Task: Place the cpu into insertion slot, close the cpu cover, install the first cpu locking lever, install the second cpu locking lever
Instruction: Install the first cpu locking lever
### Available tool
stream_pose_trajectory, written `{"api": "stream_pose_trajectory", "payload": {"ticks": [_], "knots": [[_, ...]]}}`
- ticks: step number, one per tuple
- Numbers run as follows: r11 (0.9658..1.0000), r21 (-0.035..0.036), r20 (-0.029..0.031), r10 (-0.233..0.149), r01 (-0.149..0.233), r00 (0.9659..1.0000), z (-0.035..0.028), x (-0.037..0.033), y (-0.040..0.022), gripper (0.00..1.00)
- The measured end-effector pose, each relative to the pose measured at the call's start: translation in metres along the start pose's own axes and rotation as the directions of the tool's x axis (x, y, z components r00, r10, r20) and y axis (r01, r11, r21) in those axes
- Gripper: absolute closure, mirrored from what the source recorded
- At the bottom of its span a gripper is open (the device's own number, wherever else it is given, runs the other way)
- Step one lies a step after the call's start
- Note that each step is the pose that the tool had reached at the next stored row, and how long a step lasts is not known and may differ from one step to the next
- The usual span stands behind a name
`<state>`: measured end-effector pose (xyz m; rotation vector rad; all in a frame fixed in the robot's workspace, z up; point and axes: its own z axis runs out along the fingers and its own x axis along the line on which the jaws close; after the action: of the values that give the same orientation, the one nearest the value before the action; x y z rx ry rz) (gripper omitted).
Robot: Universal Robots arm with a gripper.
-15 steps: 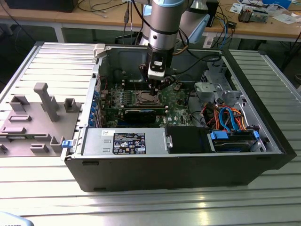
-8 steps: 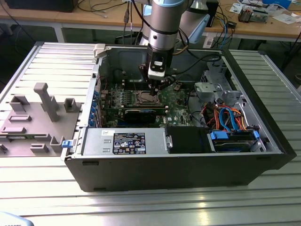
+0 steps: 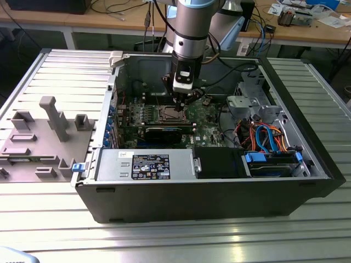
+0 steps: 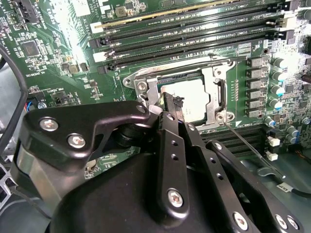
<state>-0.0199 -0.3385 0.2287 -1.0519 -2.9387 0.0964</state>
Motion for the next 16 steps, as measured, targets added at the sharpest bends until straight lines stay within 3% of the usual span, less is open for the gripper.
{"api": "stream_pose_trajectory", "payload": {"ticks": [16], "knots": [[0.9999,0.0,0.0008,-0.013,0.013,0.9999,0.0,0.0,0.0,0.89]]}}
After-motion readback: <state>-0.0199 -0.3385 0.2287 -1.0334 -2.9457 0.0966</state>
